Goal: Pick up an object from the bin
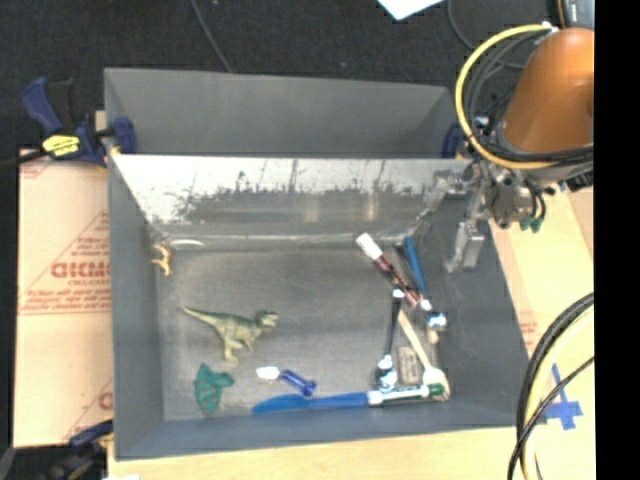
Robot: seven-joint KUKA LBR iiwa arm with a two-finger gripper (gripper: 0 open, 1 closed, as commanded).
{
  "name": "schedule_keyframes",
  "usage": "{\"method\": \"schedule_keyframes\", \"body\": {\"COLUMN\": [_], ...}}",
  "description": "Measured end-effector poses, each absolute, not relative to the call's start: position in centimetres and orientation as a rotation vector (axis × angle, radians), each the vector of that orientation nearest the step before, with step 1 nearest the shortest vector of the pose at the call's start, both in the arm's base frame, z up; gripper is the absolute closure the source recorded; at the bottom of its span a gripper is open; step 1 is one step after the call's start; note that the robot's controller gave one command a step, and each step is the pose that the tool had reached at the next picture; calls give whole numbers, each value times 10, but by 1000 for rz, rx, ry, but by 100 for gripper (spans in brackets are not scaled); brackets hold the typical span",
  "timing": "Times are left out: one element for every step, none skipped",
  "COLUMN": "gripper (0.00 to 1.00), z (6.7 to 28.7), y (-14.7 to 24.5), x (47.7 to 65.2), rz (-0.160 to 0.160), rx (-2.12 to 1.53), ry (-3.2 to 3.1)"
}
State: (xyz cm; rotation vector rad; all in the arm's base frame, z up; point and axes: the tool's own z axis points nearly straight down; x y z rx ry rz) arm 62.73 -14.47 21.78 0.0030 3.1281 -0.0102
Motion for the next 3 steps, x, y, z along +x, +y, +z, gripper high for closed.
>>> {"method": "schedule_keyframes", "body": {"gripper": [0,0,0], "z": [198,193,177], "y": [-153,-115,-122], "x": [609,616,532], "rz": [-8,-12,-17], "rx": [29,-244,-391], "ry": [3124,3109,3101]}}
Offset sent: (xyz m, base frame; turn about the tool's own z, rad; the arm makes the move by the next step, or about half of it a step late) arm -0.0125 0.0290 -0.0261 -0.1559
